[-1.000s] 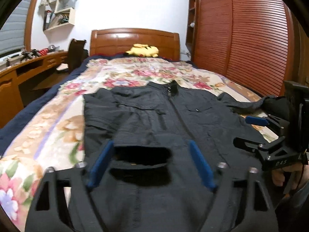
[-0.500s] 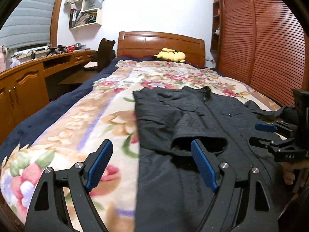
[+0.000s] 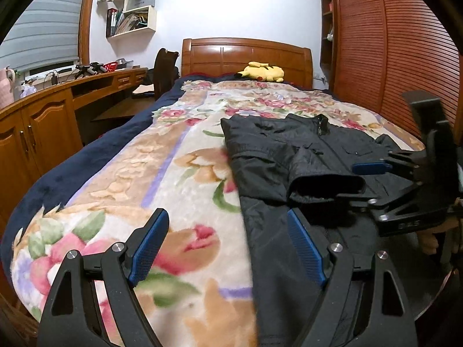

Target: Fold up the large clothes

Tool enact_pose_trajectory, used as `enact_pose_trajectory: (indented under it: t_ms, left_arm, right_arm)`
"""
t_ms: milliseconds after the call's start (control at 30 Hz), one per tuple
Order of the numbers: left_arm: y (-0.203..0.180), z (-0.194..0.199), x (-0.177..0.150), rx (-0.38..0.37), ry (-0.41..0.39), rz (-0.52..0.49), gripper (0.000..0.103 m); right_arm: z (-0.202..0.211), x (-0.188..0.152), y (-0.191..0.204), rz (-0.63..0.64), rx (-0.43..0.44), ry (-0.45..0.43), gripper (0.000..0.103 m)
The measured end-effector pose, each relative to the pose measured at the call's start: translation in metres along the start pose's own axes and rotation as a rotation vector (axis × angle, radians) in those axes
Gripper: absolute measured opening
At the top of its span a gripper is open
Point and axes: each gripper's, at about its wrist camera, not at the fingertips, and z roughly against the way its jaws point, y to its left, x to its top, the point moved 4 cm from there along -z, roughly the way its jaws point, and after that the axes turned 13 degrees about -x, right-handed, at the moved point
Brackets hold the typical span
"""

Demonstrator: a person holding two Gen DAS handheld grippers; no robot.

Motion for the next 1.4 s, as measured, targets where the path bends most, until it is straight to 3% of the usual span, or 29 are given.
enact_pose_trajectory:
  t_ms: [167, 233, 300, 400, 667, 967, 1233, 1400]
  left_arm:
    - [0.005, 0.002, -0.004, -0.017, 0.007, 0.003, 0.084]
    - [0.007, 0.002, -0.006, -0.025, 0.01, 0.0, 0.084]
    - [0.009, 0.002, -0.007, -0.026, 0.016, 0.003, 0.084]
    - [0.009, 0.006, -0.006, -0.046, 0.006, 0.014, 0.084]
    - [-0.008, 0.017, -0.001, -0.094, -0.023, 0.019, 0.084]
    - [-0.043, 0.021, 0.006, -0.149, -0.045, 0.02, 0.084]
    - [-0.082, 0.018, 0.011, -0.19, -0.04, -0.008, 0.084]
    - [-0.097, 0.006, 0.018, -0.206, -0.028, -0.006, 0.084]
  right_arm:
    - [-0.029, -0.001, -0.002, 0.047, -0.043, 0.069, 0.078]
    - [-0.037, -0.002, -0.002, 0.066, -0.059, 0.089, 0.069]
    - [-0.043, -0.001, -0.003, 0.087, -0.09, 0.093, 0.043]
    - [-0.046, 0.001, -0.006, 0.104, -0.136, 0.089, 0.013]
    - [-0.014, 0.004, -0.021, 0.029, -0.203, -0.012, 0.007]
    - [0.079, -0.025, -0.055, -0.068, -0.269, -0.102, 0.007]
    - [0.12, -0.08, -0.108, -0.212, -0.375, -0.046, 0.007]
    - [0.108, -0.12, -0.13, -0.297, -0.371, 0.037, 0.007]
